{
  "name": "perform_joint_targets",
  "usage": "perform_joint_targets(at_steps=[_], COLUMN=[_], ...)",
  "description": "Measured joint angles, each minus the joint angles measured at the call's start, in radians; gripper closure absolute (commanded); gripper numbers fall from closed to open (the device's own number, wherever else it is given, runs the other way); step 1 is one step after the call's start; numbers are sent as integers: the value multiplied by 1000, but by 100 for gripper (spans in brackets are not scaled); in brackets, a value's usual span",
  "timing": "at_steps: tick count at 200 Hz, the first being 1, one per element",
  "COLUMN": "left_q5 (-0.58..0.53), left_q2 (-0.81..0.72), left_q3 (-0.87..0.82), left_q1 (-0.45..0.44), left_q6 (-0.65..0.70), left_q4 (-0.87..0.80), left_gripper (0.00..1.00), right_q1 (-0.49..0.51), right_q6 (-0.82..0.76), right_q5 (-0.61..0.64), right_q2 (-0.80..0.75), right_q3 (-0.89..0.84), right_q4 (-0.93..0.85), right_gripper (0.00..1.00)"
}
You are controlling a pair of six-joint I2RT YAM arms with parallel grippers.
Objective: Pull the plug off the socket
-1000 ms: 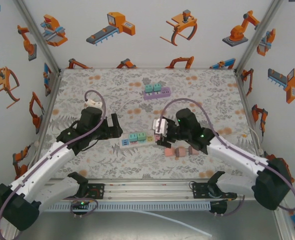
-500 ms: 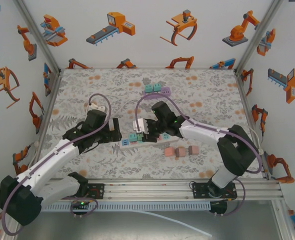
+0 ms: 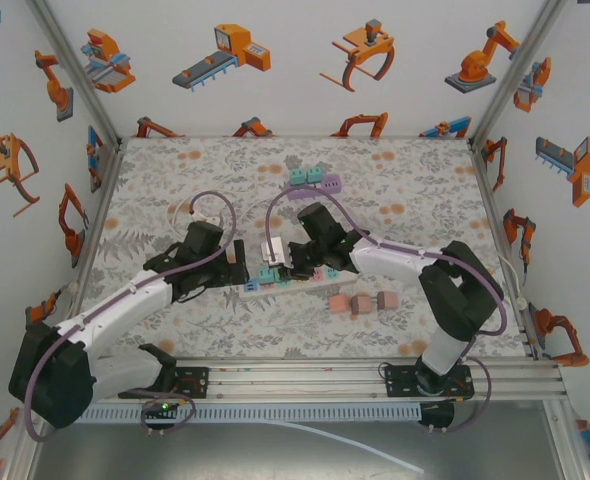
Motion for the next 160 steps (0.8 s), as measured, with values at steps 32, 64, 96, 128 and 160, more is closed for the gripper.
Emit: perform_joint_targets(at_steps=[32, 64, 96, 128, 160], left_q5=[13, 13, 20, 34, 35], left_q2=[52, 111, 163, 174, 178], left_q3=[-5, -5, -5, -5, -5], left_q1=[0, 0, 0, 0, 0], left_q6=[1, 1, -1, 0, 0], left_q4=[47, 71, 74, 94, 95], left_gripper=[11, 14, 16, 16, 16], right_q1=[0, 0, 0, 0, 0], right_q6=[1, 3, 5, 31, 66], right_q5=[-1, -1, -1, 0, 2], right_q2=[0, 0, 0, 0, 0], right_q3=[0, 0, 0, 0, 0], right_q4=[1, 2, 3, 10, 18], right_gripper=[69, 69, 69, 70, 71])
